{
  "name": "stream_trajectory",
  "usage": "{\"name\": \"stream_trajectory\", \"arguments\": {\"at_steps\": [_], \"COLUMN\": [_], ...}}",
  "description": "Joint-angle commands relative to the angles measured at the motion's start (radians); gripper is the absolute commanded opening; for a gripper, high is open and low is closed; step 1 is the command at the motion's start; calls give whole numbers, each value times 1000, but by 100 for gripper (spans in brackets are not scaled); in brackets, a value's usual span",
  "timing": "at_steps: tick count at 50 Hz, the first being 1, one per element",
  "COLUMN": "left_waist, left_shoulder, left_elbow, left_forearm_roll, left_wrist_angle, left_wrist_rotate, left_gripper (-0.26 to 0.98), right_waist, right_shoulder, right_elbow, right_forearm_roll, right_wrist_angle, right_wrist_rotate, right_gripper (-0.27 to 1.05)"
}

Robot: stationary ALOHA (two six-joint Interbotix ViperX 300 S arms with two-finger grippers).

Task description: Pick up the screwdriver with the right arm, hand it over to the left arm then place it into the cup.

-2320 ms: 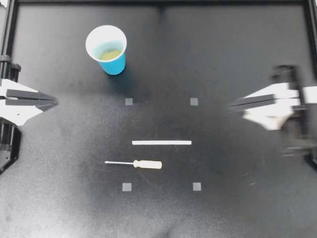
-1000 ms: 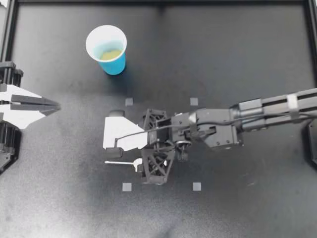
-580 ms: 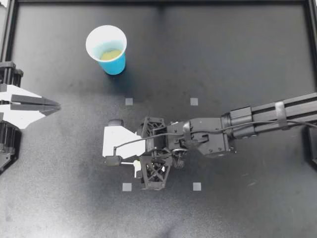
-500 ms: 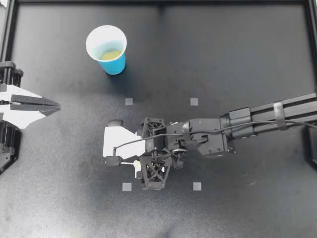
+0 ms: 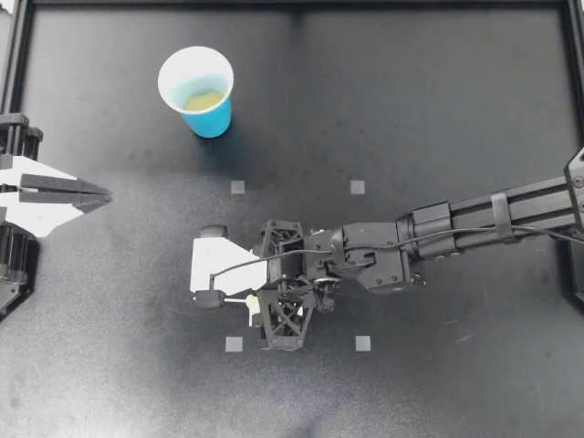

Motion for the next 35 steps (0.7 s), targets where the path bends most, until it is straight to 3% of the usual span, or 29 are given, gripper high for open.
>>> {"name": "stream_trajectory", "arguments": {"at_steps": [1,23,35], "left_waist": [3,3,3], "left_shoulder": [3,3,20], "left_elbow": [-21,-17,2], "left_forearm_roll": [-2,-2,-2], "left_wrist_angle": [-9,-31,-101], "left_wrist_rotate": [0,-2,0], "left_gripper": [10,11,11], "right_waist": [2,15,25], "right_shoulder": [-17,-31,-138], "right_elbow": [-21,-11,67], "right_forearm_roll": [0,-2,-2], "right_wrist_angle": [-6,-3,-94], "right_wrist_rotate": [0,-2,21], "right_gripper": [45,5,2]}}
